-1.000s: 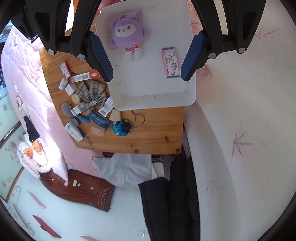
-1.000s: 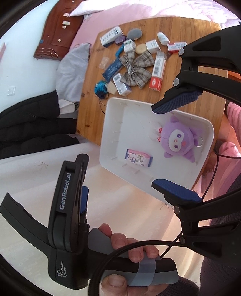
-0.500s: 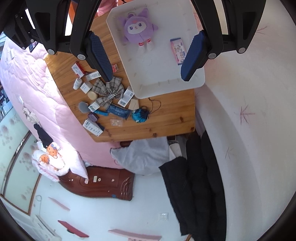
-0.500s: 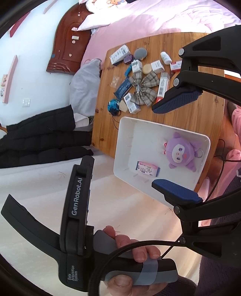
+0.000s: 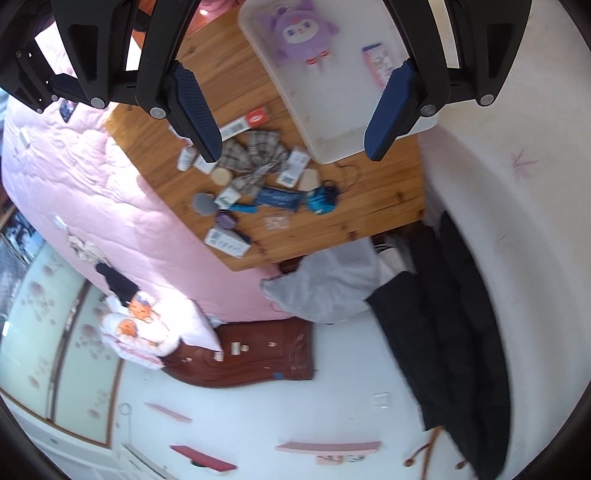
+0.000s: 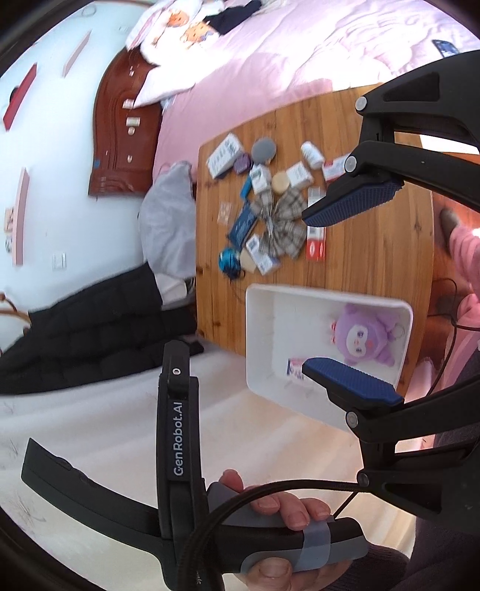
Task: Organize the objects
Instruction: 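Withdraw both tools from the tray back over the table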
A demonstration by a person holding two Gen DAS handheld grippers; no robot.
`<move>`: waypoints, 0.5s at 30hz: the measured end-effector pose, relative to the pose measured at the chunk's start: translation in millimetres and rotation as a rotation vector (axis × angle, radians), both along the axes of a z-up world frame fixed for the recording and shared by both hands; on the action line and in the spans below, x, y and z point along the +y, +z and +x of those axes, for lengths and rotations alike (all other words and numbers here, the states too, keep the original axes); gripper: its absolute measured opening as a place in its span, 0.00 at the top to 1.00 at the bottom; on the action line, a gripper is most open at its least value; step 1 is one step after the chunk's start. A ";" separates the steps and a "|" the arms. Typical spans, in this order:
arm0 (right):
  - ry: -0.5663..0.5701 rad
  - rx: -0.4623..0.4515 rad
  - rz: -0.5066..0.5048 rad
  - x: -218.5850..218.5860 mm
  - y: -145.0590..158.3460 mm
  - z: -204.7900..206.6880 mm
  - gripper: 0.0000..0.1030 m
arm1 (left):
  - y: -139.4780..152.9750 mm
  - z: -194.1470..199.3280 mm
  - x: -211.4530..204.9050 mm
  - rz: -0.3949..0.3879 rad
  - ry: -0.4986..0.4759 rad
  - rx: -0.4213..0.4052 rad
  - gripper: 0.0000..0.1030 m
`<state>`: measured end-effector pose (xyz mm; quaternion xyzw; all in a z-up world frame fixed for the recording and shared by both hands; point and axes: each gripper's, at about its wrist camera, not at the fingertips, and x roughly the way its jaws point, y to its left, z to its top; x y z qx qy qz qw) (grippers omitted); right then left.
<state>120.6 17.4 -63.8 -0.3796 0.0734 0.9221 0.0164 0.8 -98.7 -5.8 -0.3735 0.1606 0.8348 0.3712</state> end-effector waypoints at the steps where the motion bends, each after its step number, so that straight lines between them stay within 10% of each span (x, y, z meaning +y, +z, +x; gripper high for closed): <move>1: -0.015 -0.001 0.005 5.0 0.6 2.7 0.25 | -0.4 0.7 6.4 0.003 -0.011 -0.004 0.22; 15: -0.209 0.005 -0.038 108.3 2.1 15.9 0.25 | -7.7 14.6 104.0 -0.011 -0.099 -0.033 0.22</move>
